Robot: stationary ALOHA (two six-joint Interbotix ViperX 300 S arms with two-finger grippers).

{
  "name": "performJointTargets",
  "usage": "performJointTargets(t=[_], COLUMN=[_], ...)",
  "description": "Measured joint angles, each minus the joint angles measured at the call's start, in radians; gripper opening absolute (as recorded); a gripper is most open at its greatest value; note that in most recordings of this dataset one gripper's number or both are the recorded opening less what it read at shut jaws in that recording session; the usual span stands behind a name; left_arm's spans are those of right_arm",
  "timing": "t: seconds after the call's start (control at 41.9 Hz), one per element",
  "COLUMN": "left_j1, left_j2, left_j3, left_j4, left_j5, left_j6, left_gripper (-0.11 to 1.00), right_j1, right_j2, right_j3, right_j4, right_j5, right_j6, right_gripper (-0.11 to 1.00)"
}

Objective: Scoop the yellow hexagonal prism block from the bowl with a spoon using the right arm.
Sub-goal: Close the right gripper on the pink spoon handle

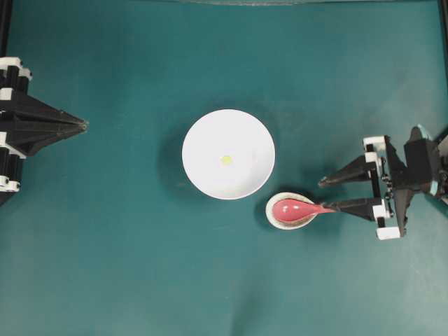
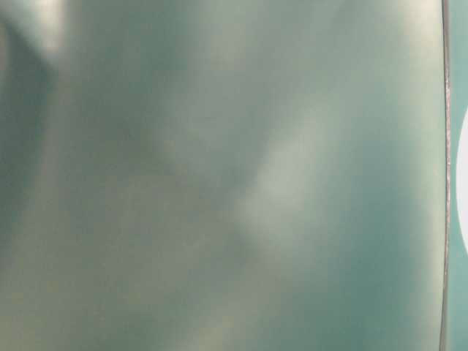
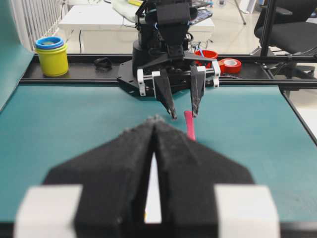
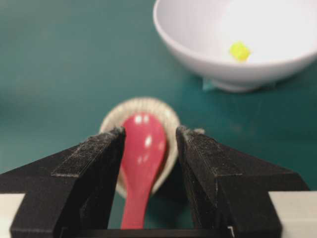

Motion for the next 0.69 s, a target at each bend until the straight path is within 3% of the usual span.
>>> performJointTargets(t=[0.334, 0.693], left_j1=[0.000, 0.000], left_j2=[0.002, 0.002], left_j3=[0.000, 0.000], left_j4=[0.000, -0.002], left_j5=[0.002, 0.002], left_j6=[0.000, 0.000], left_gripper=[0.00, 0.00], right_j1=[0.064, 0.074], right_j2=[0.103, 0.132], right_j3=[0.000, 0.000], right_j4=[0.049, 0.054], right_j5=[-0.014, -0.014], right_j6=[0.000, 0.002], right_gripper=[0.52, 0.52])
